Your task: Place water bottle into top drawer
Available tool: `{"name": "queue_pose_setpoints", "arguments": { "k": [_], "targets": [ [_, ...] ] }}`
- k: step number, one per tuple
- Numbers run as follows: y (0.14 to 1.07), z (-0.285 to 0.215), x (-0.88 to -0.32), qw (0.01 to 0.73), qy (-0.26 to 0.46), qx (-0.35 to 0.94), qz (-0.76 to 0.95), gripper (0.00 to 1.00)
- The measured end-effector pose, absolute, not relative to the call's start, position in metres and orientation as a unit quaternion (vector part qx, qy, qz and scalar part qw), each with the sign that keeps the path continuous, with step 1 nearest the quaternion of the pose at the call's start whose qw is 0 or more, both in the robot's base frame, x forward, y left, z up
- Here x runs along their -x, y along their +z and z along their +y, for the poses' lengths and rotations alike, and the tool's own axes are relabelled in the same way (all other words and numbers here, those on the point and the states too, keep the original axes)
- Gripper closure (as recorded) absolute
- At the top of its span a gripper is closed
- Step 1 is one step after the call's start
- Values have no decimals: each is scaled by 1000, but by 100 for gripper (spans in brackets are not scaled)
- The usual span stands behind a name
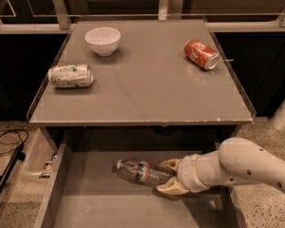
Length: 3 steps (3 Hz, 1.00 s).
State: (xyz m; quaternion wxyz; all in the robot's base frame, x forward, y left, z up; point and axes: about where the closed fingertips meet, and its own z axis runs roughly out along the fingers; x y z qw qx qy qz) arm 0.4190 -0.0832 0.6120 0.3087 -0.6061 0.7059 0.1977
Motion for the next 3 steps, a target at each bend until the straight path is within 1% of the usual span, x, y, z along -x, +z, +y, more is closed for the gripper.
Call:
{"name": "queue_pose_setpoints", "arguments": {
  "k": [3],
  "targets": [
    [612, -83, -419, 309, 198, 606, 706, 10]
  ]
}}
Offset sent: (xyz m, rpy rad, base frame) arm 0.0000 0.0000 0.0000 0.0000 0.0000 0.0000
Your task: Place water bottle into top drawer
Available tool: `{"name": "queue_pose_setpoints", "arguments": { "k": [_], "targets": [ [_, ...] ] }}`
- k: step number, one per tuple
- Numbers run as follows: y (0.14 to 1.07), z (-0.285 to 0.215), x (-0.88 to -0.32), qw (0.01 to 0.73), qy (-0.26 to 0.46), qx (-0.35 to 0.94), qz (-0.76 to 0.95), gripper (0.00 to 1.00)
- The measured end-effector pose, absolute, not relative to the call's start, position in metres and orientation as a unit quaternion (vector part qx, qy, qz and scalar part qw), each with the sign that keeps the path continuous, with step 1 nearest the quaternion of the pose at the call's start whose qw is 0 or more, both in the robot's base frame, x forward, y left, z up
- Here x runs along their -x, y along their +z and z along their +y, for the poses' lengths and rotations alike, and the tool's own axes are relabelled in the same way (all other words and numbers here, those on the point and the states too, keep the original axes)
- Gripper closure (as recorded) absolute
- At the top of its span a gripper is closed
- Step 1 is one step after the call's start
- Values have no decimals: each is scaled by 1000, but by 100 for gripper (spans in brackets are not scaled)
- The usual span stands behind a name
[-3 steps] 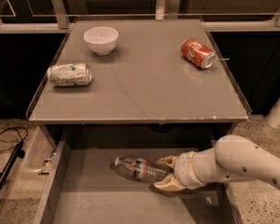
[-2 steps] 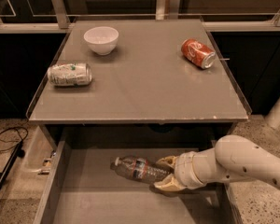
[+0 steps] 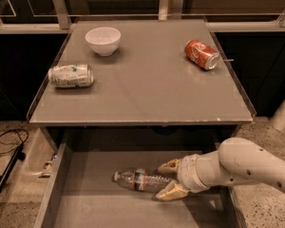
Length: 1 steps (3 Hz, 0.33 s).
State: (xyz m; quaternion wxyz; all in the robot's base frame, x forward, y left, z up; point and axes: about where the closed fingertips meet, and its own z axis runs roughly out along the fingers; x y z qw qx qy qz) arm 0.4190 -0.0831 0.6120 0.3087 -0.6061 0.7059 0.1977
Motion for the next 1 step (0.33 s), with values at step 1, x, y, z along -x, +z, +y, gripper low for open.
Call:
{"name": "queue_pose_setpoints", "arguments": {
  "k": [1],
  "targets": [
    [612, -83, -419, 309, 198, 606, 706, 0]
  ]
}}
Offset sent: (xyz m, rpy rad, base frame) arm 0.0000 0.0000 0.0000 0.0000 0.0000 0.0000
